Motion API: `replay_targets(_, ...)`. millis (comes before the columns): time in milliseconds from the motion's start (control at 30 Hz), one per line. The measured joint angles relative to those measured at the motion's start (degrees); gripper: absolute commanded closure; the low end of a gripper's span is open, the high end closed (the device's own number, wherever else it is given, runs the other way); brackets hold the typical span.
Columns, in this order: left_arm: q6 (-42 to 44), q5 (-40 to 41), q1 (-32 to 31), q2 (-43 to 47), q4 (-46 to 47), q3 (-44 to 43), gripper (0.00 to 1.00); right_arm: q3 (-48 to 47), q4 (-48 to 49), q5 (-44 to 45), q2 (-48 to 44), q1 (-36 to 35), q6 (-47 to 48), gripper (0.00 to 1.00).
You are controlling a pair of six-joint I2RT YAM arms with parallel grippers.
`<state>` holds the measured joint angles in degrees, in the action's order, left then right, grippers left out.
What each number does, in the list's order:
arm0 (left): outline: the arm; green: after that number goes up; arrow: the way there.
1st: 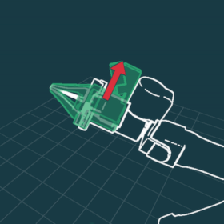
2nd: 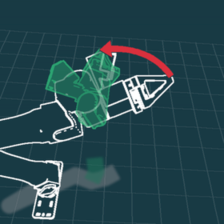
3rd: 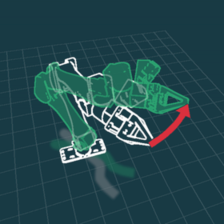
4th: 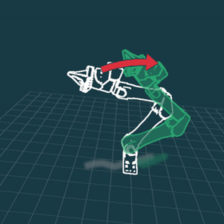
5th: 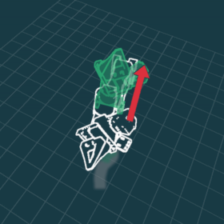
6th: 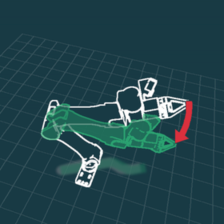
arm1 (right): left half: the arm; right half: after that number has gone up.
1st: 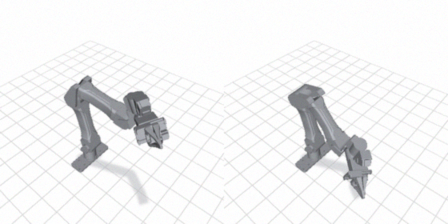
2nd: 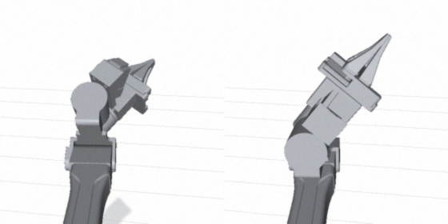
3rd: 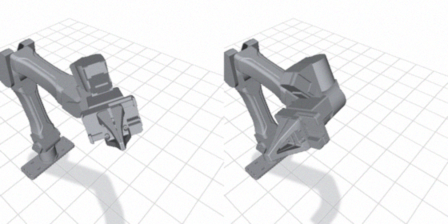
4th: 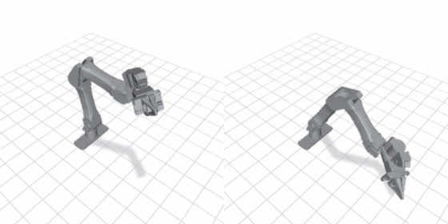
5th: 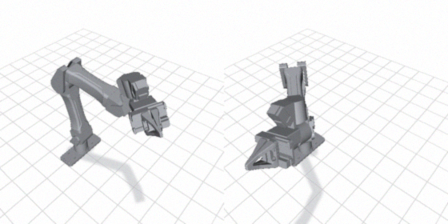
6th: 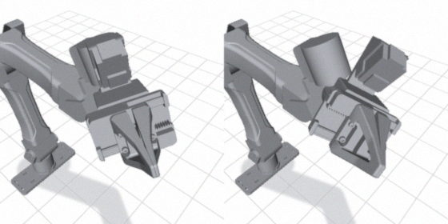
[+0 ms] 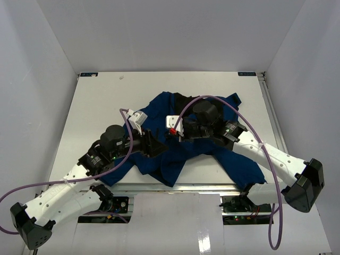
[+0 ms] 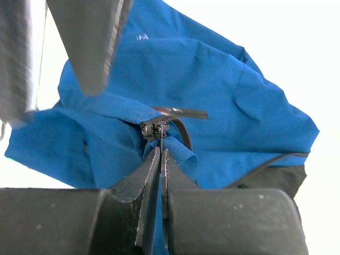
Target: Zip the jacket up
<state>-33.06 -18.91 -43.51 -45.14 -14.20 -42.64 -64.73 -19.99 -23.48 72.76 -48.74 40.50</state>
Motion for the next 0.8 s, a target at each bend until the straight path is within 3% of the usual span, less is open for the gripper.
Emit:
replay_targets(433,-2.45,1.61,0.04,-4.15,3.46,7.96,0.46,7.26,7.35,4.5,-1.79,-3.79,-14.31,0.92)
replay_targets(800,-2.01,3.72,0.04,-7.41,5.51,7.98,0.37,9.4,11.12,4.52,-2.0,-5.37,-18.41,0.92)
